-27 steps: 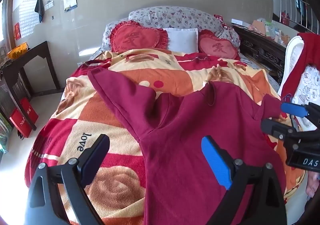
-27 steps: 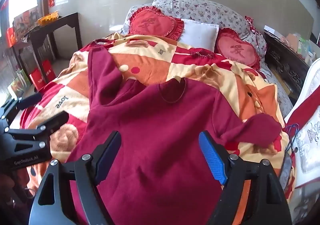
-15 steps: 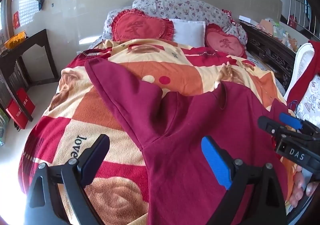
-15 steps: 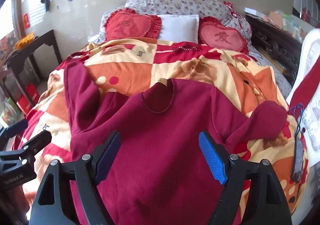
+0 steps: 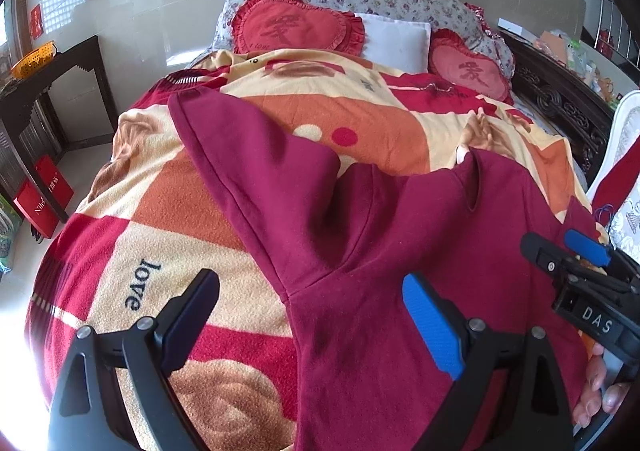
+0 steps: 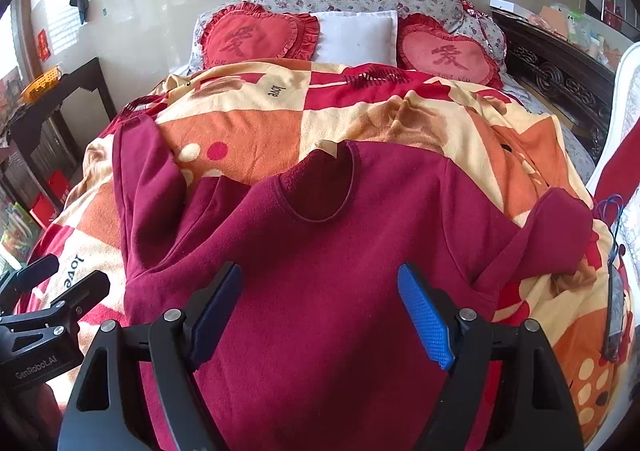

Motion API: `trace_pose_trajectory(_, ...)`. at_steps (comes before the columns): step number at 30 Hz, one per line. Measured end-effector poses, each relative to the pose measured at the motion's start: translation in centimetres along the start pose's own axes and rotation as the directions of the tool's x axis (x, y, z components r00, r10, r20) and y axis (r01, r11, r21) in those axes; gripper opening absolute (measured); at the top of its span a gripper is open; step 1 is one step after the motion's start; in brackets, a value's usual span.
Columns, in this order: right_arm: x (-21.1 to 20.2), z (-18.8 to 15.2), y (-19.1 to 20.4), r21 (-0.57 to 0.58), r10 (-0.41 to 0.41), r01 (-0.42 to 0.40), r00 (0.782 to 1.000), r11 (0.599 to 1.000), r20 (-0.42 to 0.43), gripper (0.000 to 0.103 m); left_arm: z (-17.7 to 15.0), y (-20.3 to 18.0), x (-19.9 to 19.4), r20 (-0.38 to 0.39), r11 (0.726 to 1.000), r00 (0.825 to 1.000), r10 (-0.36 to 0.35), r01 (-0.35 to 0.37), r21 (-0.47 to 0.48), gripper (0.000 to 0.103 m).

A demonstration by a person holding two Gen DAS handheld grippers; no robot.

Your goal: Fold small clothes

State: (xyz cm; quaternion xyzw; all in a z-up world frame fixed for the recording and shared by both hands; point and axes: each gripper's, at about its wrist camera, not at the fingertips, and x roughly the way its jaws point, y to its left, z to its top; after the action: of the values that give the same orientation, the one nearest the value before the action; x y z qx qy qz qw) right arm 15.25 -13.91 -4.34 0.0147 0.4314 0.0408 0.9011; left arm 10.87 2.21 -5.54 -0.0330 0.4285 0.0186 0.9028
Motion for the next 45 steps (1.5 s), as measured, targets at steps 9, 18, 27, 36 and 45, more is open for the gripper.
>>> trace_pose_trajectory(9,1.3,-0.6,-0.7,0.021,-0.021,0.021,1.000,1.000,-0.011,0.066,-0.6,0.4,1.3,-0.034,0.999,0.999,0.015,-0.016,-0.031,0.096)
trace_pose_trajectory(18,1.0,-1.4,-0.6,0.020,-0.023,0.023,0.999,1.000,-0.027,0.066,-1.1,0.8,1.0,-0.034,0.998,0.999,0.032,-0.034,-0.053,0.096)
trace_pose_trajectory(27,-1.6,-1.3,-0.5,-0.027,-0.042,0.042,0.999,0.999,-0.014,0.066,-1.4,1.1,-1.4,-0.013,0.996,0.999,0.036,-0.037,-0.079,0.096)
trace_pose_trajectory(36,-2.4,-1.2,0.2,-0.052,-0.016,0.015,1.000,0.999,-0.025,0.066,-1.1,0.7,-3.9,0.001,0.997,0.999,0.032,-0.032,-0.066,0.096)
trace_pose_trajectory(45,-2.5,-1.2,0.9,-0.021,0.002,-0.002,1.000,1.000,0.008,0.066,-1.0,0.9,-3.9,0.000,0.999,0.999,0.032,-0.032,-0.015,0.096)
